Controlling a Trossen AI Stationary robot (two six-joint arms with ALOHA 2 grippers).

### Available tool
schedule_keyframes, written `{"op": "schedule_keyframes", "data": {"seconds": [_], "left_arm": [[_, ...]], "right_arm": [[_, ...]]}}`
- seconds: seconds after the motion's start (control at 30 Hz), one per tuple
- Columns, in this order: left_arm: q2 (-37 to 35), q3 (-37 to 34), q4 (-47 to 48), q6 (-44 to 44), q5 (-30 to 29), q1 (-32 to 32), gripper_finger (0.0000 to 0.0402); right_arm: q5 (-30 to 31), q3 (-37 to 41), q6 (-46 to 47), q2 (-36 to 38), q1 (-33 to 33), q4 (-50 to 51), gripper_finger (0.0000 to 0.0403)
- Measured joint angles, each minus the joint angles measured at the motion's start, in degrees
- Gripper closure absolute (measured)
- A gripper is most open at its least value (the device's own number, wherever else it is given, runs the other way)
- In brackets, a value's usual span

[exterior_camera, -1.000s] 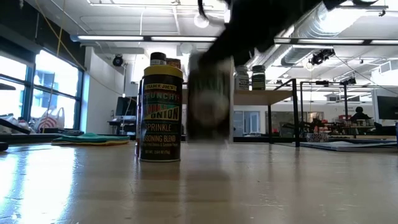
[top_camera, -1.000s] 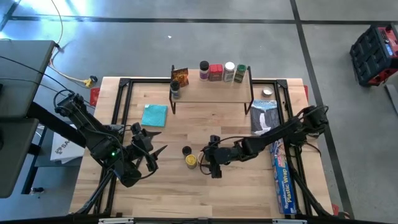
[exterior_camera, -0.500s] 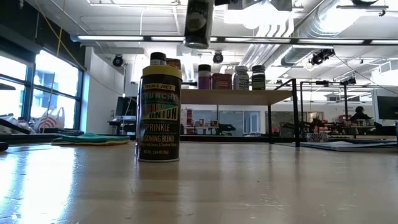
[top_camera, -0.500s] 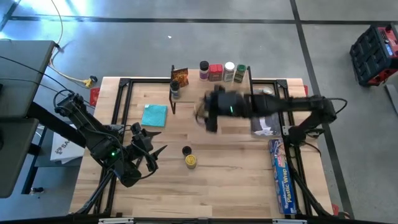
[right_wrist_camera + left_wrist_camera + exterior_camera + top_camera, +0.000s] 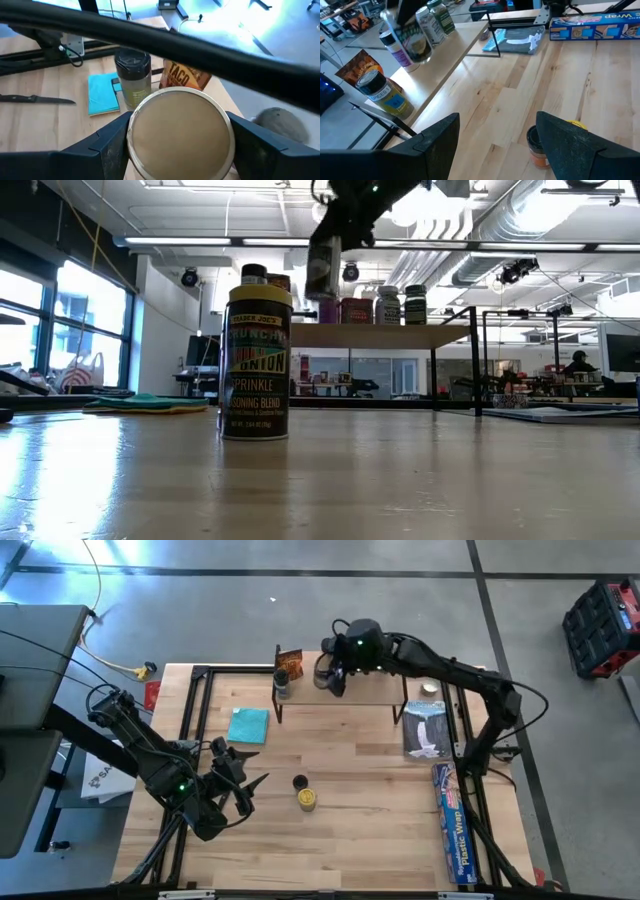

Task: Shelf spices
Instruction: Put the golden seasoning bottle under the shelf

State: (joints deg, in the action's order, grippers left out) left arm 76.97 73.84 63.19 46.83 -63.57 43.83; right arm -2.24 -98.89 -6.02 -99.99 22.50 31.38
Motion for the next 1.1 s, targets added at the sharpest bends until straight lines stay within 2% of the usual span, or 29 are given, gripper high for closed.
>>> {"op": "schedule_keyframes", "data": {"seconds": [0.23, 1.1], "left_arm": [[0.0, 0.0, 0.0, 0.0, 0.0, 0.0, 0.0142], [0.0, 0.0, 0.0, 0.1, 0.3, 0.0, 0.0142]], "right_arm": [[-1.3, 0.0, 0.5, -3.4, 1.1, -5.0, 0.0134], [-0.5, 0.1, 0.7, -7.1, 1.8, -5.0, 0.0118]]}}
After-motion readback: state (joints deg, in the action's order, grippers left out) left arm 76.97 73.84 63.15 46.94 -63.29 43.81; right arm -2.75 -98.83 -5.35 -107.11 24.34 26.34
